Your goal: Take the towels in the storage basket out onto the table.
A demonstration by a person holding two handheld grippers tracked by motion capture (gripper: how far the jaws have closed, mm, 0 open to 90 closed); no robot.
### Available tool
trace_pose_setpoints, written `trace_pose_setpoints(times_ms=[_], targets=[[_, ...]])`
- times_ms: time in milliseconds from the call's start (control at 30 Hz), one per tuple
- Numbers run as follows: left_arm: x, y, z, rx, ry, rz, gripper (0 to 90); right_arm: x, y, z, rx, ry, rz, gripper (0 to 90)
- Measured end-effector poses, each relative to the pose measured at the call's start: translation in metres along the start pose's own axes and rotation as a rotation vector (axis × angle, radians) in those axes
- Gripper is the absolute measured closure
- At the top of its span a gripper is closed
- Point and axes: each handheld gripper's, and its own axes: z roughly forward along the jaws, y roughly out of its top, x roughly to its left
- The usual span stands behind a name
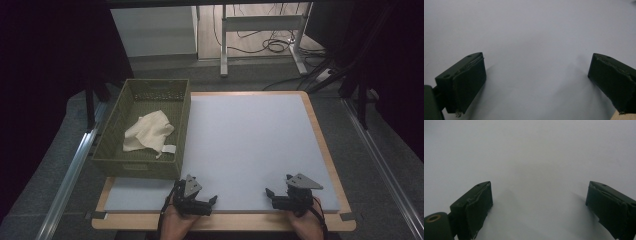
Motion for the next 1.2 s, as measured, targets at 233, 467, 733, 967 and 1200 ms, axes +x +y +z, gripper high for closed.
trace_pose_setpoints(times_ms=[233,467,733,967,1200], targets=[[-0.0001,-0.0001,0.0000,-0.001,0.000,-0.001,1.8,0.0005,0.0001,0.0002,-0.001,-0.004,0.004,7.1],[-0.0002,-0.0001,-0.0001,-0.001,0.001,0.000,1.9,0.0004,0.0001,0.0002,0.000,-0.004,0.004,7.1],[-0.0002,-0.0001,-0.0002,0.001,0.000,-0.004,2.1,0.0003,0.0001,0.0002,0.000,-0.003,0.004,7.1],[0.0006,0.0000,-0.0003,-0.001,-0.005,-0.003,2.2,0.0002,0.0002,0.0002,0.000,-0.004,0.003,7.1],[-0.0023,0.0008,-0.0016,-0.006,0.006,-0.028,4.5,0.0001,0.0002,0.0002,0.000,-0.004,0.003,7.0]])
